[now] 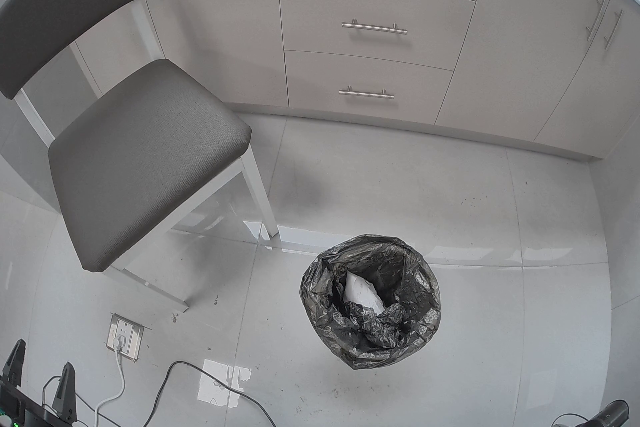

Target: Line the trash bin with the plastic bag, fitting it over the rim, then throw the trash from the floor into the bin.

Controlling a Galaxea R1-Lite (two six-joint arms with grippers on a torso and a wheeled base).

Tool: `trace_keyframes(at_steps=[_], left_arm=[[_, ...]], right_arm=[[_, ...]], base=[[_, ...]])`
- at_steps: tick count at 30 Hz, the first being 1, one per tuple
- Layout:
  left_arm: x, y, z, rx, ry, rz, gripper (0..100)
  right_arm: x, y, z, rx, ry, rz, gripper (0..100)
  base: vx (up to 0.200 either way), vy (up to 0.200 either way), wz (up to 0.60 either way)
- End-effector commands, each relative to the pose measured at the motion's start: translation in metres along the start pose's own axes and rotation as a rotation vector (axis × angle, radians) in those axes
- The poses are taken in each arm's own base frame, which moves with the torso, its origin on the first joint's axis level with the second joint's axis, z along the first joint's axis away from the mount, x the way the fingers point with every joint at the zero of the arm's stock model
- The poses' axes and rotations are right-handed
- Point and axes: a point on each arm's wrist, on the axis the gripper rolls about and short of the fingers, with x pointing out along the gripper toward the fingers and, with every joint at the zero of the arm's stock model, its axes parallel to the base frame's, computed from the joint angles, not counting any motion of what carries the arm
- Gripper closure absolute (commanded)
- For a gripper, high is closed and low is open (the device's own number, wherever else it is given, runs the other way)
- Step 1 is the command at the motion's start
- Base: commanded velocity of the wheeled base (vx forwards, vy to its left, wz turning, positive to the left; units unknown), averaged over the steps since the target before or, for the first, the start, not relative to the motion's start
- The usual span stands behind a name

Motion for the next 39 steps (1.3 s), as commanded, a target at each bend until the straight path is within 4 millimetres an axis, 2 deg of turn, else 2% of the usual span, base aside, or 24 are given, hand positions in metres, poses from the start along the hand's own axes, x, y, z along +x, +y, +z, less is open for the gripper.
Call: trace_keyframes(at_steps=[1, 2, 3, 4, 5, 6, 7, 8, 13, 21, 26, 39], left_arm=[[0.000, 0.000, -0.005, 0.000, 0.003, 0.001, 0], [0.000, 0.000, -0.005, 0.000, 0.003, 0.001, 0], [0.000, 0.000, -0.005, 0.000, 0.003, 0.001, 0], [0.000, 0.000, -0.005, 0.000, 0.003, 0.001, 0], [0.000, 0.000, -0.005, 0.000, 0.003, 0.001, 0], [0.000, 0.000, -0.005, 0.000, 0.003, 0.001, 0], [0.000, 0.000, -0.005, 0.000, 0.003, 0.001, 0], [0.000, 0.000, -0.005, 0.000, 0.003, 0.001, 0], [0.000, 0.000, -0.005, 0.000, 0.003, 0.001, 0], [0.000, 0.000, -0.005, 0.000, 0.003, 0.001, 0], [0.000, 0.000, -0.005, 0.000, 0.003, 0.001, 0], [0.000, 0.000, -0.005, 0.000, 0.003, 0.001, 0]], right_arm=[[0.061, 0.032, -0.069, 0.154, -0.023, 0.099, 100], [0.065, 0.034, -0.074, 0.156, -0.020, 0.100, 100], [0.088, 0.047, -0.106, 0.179, 0.014, 0.097, 100], [0.099, 0.055, -0.128, 0.188, 0.039, 0.096, 100], [0.106, 0.062, -0.148, 0.197, 0.061, 0.094, 100], [0.107, 0.063, -0.151, 0.197, 0.066, 0.095, 100], [0.112, 0.071, -0.178, 0.209, 0.111, 0.100, 100], [0.112, 0.073, -0.188, 0.210, 0.142, 0.104, 100], [0.111, 0.075, -0.193, 0.305, 0.221, 0.119, 100], [0.110, 0.075, -0.193, 0.286, 0.225, 0.158, 100], [0.109, 0.079, -0.198, 0.186, 0.237, 0.259, 100], [0.109, 0.079, -0.199, 0.219, 0.248, 0.259, 100]], base=[[0.000, 0.000, 0.00], [0.000, 0.000, 0.00], [0.000, 0.000, 0.00], [0.000, 0.000, 0.00], [0.000, 0.000, 0.00], [0.000, 0.000, 0.00], [0.000, 0.000, 0.00], [0.000, 0.000, 0.00], [0.000, 0.000, 0.00], [0.000, 0.000, 0.00], [0.000, 0.000, 0.00], [0.000, 0.000, 0.00]])
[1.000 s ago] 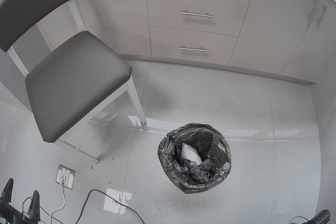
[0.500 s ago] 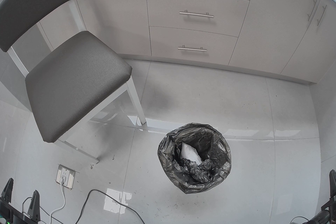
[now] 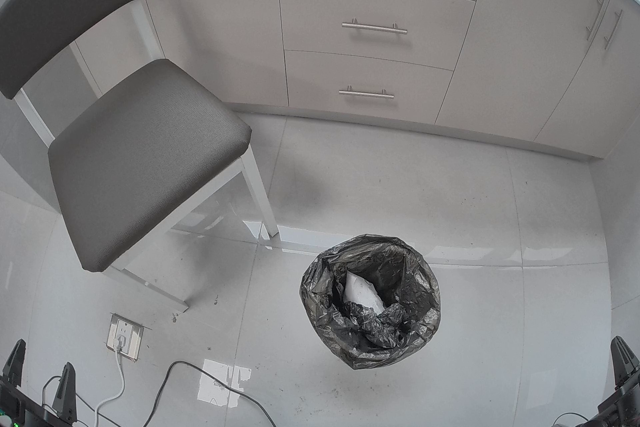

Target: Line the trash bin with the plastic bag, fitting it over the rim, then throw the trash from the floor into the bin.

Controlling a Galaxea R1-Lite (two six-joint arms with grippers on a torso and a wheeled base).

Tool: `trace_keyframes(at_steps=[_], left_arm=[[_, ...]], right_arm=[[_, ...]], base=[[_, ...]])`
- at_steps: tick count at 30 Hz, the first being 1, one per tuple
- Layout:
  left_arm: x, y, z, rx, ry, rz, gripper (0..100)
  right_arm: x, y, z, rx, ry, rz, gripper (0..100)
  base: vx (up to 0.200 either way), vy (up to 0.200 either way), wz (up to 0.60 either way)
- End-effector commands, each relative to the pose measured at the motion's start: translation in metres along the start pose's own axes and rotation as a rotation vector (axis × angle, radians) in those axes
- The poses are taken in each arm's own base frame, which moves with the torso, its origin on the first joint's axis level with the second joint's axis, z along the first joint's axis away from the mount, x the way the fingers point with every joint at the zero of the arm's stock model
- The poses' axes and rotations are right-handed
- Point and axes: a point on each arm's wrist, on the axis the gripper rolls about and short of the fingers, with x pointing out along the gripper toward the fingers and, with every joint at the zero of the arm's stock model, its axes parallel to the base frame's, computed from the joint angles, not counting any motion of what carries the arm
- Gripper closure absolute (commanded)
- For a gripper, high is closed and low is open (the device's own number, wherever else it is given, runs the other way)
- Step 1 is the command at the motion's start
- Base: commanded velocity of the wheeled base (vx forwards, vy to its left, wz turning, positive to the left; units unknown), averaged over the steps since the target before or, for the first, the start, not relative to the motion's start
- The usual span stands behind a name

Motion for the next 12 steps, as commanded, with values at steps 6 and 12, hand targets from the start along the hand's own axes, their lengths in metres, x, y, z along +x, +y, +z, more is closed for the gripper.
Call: trace_keyframes(at_steps=[6, 12], left_arm=[[0.0002, 0.0001, -0.0052, -0.001, 0.003, 0.001, 0], [0.0002, 0.0001, -0.0052, -0.001, 0.003, 0.001, 0]], right_arm=[[0.0002, 0.0000, -0.0045, 0.003, 0.004, 0.002, 100], [0.0002, -0.0001, -0.0045, 0.004, 0.004, 0.001, 100]], base=[[0.000, 0.000, 0.00], [0.000, 0.000, 0.00]])
